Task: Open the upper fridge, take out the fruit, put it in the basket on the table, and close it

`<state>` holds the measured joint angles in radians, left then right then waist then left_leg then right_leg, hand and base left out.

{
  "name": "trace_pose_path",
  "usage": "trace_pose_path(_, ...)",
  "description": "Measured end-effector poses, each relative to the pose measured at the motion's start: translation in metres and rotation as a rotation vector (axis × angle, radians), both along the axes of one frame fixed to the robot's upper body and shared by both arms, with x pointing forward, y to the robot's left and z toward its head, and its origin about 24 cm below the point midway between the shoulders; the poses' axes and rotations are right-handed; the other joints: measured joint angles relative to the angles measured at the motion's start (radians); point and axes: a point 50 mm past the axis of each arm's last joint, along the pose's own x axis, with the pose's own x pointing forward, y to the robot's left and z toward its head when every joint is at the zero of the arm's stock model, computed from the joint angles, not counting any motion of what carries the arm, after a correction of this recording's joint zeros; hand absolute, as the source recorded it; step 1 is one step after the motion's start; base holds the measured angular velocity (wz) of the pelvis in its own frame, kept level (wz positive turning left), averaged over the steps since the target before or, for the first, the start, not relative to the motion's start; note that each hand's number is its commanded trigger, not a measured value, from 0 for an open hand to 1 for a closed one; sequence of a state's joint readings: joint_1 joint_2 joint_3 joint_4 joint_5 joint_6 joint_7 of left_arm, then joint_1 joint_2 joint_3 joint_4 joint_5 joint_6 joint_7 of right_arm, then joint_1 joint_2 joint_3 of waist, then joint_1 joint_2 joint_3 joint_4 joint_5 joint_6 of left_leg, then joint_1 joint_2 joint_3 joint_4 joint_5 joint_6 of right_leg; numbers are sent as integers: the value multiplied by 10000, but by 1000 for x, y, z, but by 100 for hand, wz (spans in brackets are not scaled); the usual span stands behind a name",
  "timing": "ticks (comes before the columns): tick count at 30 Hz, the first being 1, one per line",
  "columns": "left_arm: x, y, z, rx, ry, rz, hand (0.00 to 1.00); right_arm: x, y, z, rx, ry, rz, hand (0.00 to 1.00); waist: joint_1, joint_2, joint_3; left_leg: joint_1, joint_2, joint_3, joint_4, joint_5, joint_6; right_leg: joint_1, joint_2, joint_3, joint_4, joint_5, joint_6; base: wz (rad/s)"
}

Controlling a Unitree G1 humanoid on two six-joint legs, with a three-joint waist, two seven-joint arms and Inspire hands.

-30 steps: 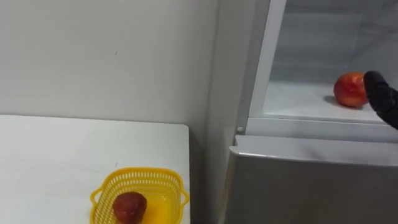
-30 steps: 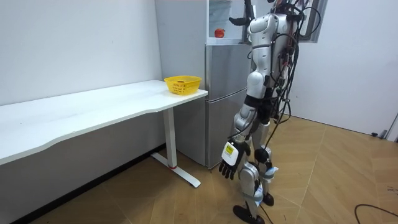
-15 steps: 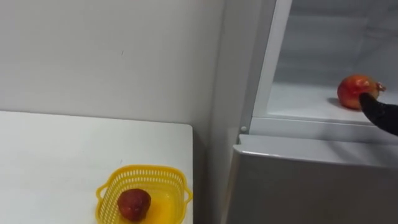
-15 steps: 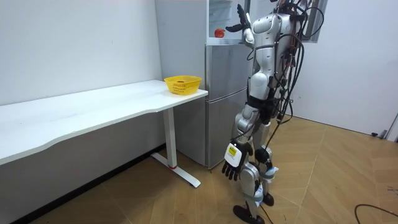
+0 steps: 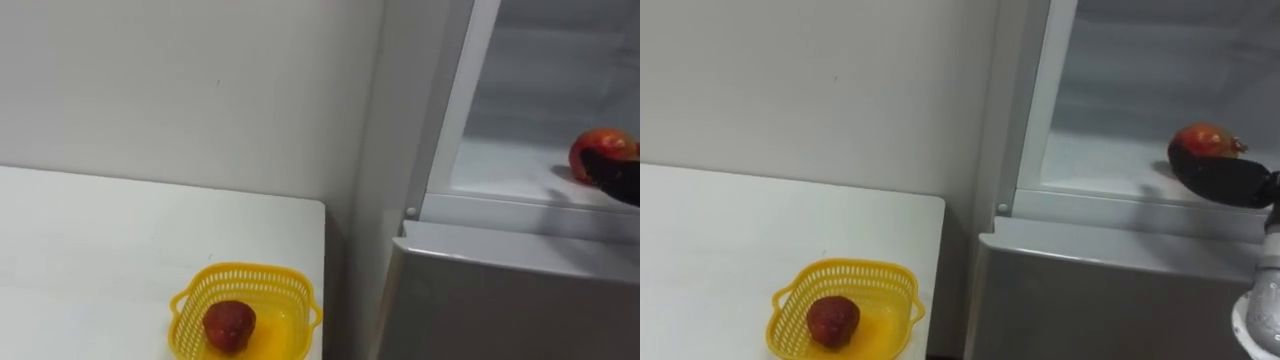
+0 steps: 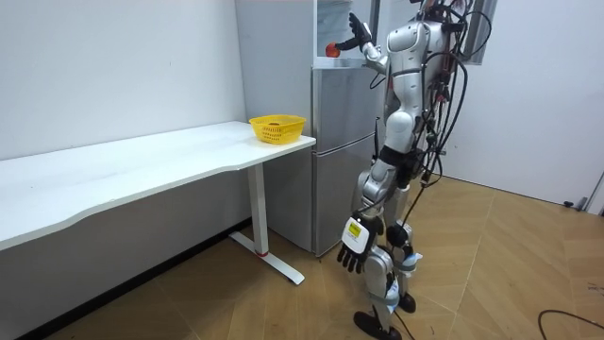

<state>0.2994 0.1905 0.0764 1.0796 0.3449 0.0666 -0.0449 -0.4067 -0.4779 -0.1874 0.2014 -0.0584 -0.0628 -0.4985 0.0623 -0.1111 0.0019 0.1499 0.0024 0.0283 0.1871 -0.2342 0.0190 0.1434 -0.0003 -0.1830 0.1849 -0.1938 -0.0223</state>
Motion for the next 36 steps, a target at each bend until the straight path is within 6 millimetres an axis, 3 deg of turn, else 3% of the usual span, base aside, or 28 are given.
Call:
trace_pose_path(21,-2,2,1,93,160,-35,0,6,-11,-14,1034,1060,868,0,11,-42,-23,13,-4,-146,5,13,-21,142,6,-230,-153,-9,-16,3)
trace_pose_path(36,-5,7,3,238,329,-19,0,12,-26,-30,1814,2140,867,0,201,-288,-8,-3,-15,-176,59,14,-27,165,-2,-198,-130,1,-32,0)
